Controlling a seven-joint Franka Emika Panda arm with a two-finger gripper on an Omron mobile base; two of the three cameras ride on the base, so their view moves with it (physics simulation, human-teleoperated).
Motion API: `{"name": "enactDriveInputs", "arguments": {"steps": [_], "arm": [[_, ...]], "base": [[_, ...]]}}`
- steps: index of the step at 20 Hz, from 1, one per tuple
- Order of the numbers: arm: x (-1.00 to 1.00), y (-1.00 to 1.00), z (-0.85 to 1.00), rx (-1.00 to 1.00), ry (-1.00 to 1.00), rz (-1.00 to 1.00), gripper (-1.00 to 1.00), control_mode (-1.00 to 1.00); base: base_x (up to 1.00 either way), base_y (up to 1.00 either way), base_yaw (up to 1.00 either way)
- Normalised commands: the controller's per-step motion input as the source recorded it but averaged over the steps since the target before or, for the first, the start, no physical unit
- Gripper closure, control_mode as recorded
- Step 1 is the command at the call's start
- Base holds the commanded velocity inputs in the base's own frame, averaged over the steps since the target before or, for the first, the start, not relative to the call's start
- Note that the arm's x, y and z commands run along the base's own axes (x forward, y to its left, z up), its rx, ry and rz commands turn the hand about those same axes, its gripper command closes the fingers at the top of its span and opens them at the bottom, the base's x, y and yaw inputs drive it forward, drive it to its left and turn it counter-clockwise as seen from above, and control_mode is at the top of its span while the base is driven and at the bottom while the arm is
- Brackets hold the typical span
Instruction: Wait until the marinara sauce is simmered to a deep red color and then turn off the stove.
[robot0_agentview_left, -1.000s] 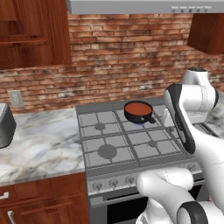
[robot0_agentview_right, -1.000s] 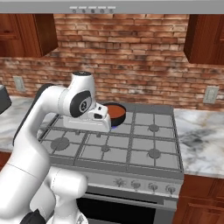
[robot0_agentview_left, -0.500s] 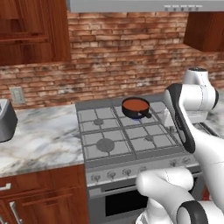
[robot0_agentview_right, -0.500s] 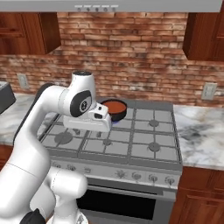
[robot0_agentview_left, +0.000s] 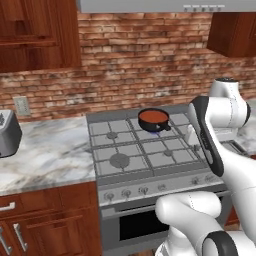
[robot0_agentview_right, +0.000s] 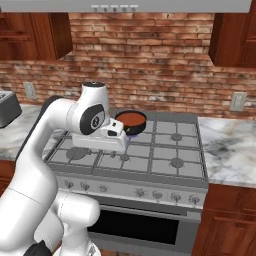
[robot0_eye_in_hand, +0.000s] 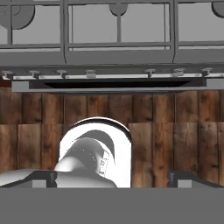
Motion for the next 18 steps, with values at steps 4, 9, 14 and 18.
{"name": "enactDriveInputs", "arguments": {"steps": [4,9,14,18], "arm": [[0.0,0.0,0.0,0.0,0.0,0.0,-1.0,1.0],[0.0,0.0,0.0,0.0,0.0,0.0,-1.0,1.0],[0.0,0.0,0.0,0.0,0.0,0.0,-1.0,1.0],[0.0,0.0,0.0,0.0,0.0,0.0,-1.0,1.0]], "base": [[0.0,0.38,0.0],[0.0,0.4,0.0],[0.0,0.4,0.0],[0.07,0.19,0.0]]}}
